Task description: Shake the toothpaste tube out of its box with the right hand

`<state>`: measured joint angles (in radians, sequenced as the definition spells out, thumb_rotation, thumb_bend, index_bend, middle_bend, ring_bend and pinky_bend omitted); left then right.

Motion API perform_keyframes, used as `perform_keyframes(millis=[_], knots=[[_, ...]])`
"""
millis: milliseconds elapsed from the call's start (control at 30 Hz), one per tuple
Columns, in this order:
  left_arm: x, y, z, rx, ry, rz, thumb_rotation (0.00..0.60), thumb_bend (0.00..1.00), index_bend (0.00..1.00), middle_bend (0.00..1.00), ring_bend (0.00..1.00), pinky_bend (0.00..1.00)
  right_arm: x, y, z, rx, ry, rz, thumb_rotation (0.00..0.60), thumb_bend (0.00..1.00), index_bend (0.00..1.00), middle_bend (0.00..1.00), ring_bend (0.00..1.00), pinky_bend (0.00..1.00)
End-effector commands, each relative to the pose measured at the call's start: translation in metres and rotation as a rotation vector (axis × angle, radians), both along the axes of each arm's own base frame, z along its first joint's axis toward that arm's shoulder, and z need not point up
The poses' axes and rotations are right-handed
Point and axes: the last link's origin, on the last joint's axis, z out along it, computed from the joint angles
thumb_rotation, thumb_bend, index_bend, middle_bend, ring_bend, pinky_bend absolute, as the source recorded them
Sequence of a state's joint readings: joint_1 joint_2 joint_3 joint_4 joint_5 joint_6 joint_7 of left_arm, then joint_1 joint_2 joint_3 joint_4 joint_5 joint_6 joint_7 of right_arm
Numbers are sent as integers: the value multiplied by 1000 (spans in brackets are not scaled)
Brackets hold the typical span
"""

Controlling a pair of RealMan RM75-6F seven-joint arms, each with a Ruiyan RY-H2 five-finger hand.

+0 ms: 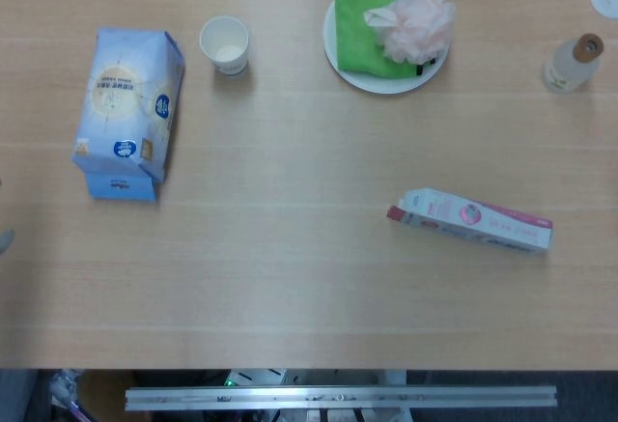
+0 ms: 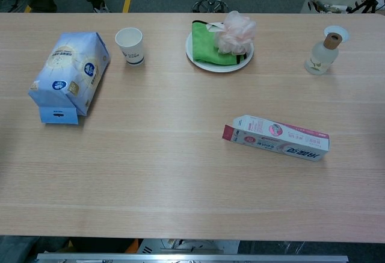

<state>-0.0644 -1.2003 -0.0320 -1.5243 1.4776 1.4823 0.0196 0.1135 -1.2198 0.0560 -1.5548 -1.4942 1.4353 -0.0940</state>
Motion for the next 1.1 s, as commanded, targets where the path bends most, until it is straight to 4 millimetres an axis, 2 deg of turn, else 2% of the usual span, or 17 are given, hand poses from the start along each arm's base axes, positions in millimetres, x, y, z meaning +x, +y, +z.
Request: perform_keyframes(millis=[33,233,333,400,500,567,667,867,1100], knots=[[-2,-1,1,7,-4,4,600,116,400,377,372,527,0,0,2,-4,4,-1,600,451,438,467,432,577],[-2,0,0,14,-10,-5,600,116,399,376,372,527,2,1,4,-13,2,4,600,450,438,467,432,577],[-2,1,-1,8,-5,-10,600,116,399,376,373,527,2,1,3,-12,2,3,600,410,438,467,432,577],[-1,2,-1,8,-5,-13,600,116,399,376,372,527,3,2,4,-16,1,0,600,326,438,467,432,577],[-1,2,0,11,-4,-15,600,116,399,376,372,527,6,3,4,-24,-12,6,600,85,438,467,432,577],[-1,2,0,11,-4,-15,600,116,399,375,373,527,9,3,5,-27,-20,14,600,9,439,466,430,577],[-1,4,1,12,-4,-18,600,116,399,374,372,527,15,2,3,-28,-25,24,600,0,438,452,406,563],[-1,9,2,9,-5,-35,600,116,399,374,373,527,34,4,-8,21,-6,-1,600,0,388,381,317,439],[-4,11,3,6,-20,-43,600,115,399,374,372,527,58,11,-40,192,48,-122,600,0,292,291,235,381]])
